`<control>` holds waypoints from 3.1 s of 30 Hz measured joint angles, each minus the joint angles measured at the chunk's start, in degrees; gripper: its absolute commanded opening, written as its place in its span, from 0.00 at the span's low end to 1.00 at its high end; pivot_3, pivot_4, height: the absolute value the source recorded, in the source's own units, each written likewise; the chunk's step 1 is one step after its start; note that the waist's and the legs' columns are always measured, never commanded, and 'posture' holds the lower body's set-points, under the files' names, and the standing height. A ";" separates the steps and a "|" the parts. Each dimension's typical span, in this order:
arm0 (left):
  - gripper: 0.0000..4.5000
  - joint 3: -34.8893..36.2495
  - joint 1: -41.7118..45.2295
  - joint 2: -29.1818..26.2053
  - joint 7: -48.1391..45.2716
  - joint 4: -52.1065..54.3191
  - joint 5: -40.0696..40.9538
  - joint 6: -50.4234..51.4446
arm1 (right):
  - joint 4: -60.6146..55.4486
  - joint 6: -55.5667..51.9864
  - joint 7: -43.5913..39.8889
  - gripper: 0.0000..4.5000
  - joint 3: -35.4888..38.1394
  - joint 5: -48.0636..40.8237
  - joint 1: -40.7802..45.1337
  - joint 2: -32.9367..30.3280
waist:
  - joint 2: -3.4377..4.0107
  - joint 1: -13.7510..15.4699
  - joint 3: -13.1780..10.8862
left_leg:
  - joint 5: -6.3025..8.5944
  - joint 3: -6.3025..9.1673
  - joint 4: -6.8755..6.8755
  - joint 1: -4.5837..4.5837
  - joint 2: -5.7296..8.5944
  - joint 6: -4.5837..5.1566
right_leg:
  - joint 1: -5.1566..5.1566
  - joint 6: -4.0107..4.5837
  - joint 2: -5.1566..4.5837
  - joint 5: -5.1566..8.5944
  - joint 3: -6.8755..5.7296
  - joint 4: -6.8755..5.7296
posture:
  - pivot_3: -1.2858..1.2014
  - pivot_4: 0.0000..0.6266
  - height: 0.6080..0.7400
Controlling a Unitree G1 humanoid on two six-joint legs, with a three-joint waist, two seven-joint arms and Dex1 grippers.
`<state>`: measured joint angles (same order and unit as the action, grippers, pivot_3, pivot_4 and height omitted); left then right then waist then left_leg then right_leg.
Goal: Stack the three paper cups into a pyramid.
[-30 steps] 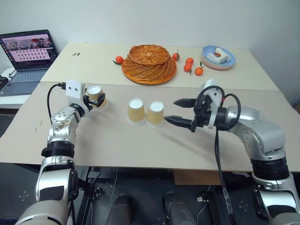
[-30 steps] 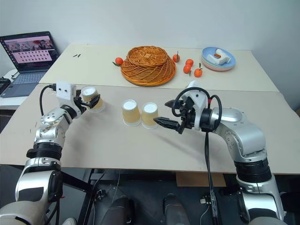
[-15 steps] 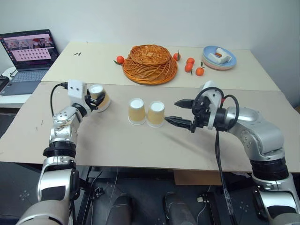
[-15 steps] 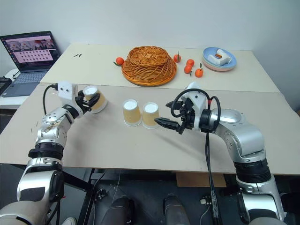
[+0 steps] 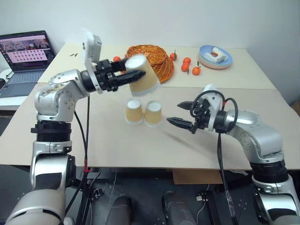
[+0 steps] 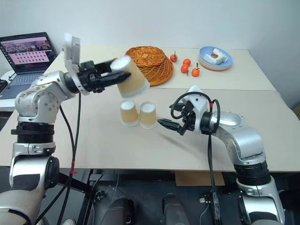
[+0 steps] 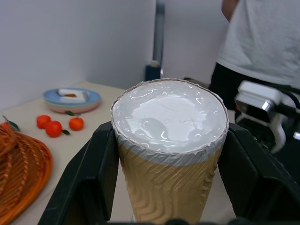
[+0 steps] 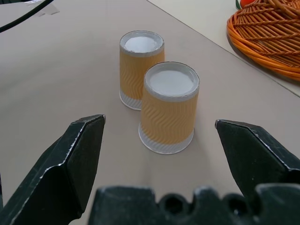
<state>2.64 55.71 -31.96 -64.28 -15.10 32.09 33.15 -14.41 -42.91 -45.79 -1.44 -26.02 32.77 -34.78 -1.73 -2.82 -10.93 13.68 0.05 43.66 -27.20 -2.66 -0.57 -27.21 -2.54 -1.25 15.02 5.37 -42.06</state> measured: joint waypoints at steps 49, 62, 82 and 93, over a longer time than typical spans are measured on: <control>0.97 -1.63 4.62 4.32 -2.86 -12.10 -11.14 -8.34 | -2.07 0.08 3.57 1.00 2.61 -0.06 -3.50 0.11 | 0.00 0.33 0.00 | 0.00 0.01 0.02 -0.10 0.03 0.01 | -0.01 0.06 -0.04 -0.03 0.01 0.02 | 0.52 0.24 0.48; 0.97 6.46 3.99 2.30 7.09 -1.74 -5.00 -0.88 | -1.25 1.28 2.62 1.00 2.07 0.00 -3.47 0.82 | 0.00 0.29 0.00 | 0.00 0.01 0.05 -0.09 0.02 0.01 | -0.01 0.07 -0.04 -0.04 0.02 0.01 | 0.52 0.24 0.48; 0.97 31.79 -32.08 4.76 58.89 7.77 -17.38 -9.33 | 35.22 13.19 38.20 1.00 4.20 22.85 3.03 8.82 | -0.37 1.05 0.12 | 0.00 -0.07 0.22 -0.18 0.13 -0.01 | -0.06 0.30 -0.24 -0.28 0.06 -0.04 | 0.52 0.24 0.48; 0.97 32.36 -35.82 7.52 64.76 3.23 -18.47 -17.17 | 38.13 22.80 43.42 1.00 11.63 20.00 1.70 15.05 | -0.40 0.22 0.14 | 0.01 -0.09 0.26 -0.16 0.09 -0.02 | -0.06 0.23 -0.17 -0.33 0.08 -0.07 | 0.52 0.24 0.48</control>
<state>35.01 19.89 -24.44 0.48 -11.88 13.62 15.99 23.73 -20.11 -2.37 10.19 -6.03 34.48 -19.73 -2.13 -2.60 -10.78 13.68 -0.04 43.92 -27.36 -2.58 -0.59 -27.28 -2.31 -1.42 14.69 5.45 -42.14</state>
